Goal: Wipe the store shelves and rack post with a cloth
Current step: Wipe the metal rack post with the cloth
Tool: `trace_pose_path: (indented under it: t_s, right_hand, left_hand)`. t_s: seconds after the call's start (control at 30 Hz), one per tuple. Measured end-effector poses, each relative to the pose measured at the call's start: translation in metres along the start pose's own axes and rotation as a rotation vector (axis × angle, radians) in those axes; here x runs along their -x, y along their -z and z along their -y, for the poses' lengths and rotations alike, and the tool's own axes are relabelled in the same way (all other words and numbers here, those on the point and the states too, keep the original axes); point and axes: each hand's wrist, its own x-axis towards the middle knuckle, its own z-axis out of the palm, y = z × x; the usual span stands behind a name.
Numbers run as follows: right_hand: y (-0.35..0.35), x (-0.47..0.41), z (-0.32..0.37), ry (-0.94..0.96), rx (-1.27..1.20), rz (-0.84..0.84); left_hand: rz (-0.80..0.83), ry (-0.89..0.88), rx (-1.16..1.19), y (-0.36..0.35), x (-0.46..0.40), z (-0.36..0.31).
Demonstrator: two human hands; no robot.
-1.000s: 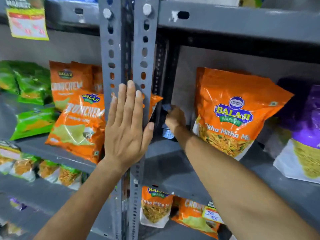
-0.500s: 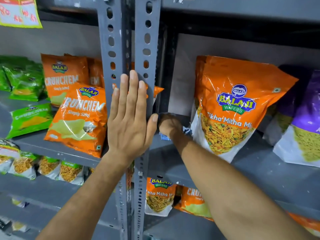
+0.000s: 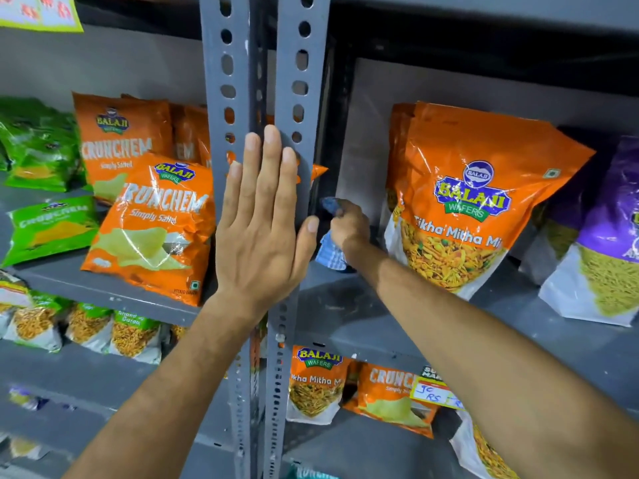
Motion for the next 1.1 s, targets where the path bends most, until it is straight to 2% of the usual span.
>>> trace_pose_path:
  t_s: [0.07, 0.17, 0.27, 0.33, 0.47, 0.6, 0.7, 0.87, 0.93, 1.0, 1.1]
  right_hand:
    - [-0.013, -0.034, -0.015, -0.045, 0.184, 0.049]
    - [-0.032, -0.068, -0.039, -0.015, 0.624, 0.126]
    - [-0.034, -0.062, -0.027, 0.076, 0.75, 0.173]
    - [-0.032, -0.055, -0.023, 0.11, 0.728, 0.195]
    - [-0.02, -0.016, -0.017, 0.199, 0.62, 0.353]
    - [-0.004, 0.046, -0.008, 0.299, 0.573, 0.381]
    - [0.022, 0.098, -0.002, 0.48, 0.532, 0.486]
    - [0.058, 0.137, -0.024, 0.581, 0.375, 0.564]
    - [0.064, 0.137, -0.029, 0.519, 0.226, 0.518]
    - [0.059, 0.119, -0.018, 0.36, 0.02, 0.357]
    - [0.024, 0.065, -0.004, 0.295, 0.033, 0.13]
  left_hand:
    - [-0.011, -0.009, -0.002, -0.001, 0.001, 0.001]
    - [-0.018, -0.008, -0.011, -0.003, 0.001, 0.003]
    - [-0.024, -0.004, -0.005, -0.003, 0.0, 0.002]
    - [-0.015, 0.001, 0.004, -0.002, 0.0, 0.001]
    - [0.008, 0.018, 0.005, 0.001, 0.0, -0.001]
    - [0.007, 0.018, 0.002, 0.003, -0.001, -0.002]
    - [0.008, 0.02, 0.001, 0.004, -0.001, -0.002]
    - [0.009, 0.014, 0.005, 0.004, -0.001, -0.002]
    - [0.009, 0.012, 0.006, 0.004, -0.001, -0.002]
    - [0.009, 0.007, 0.004, 0.003, 0.0, -0.001]
    - [-0.003, 0.003, 0.009, 0.001, 0.0, 0.0]
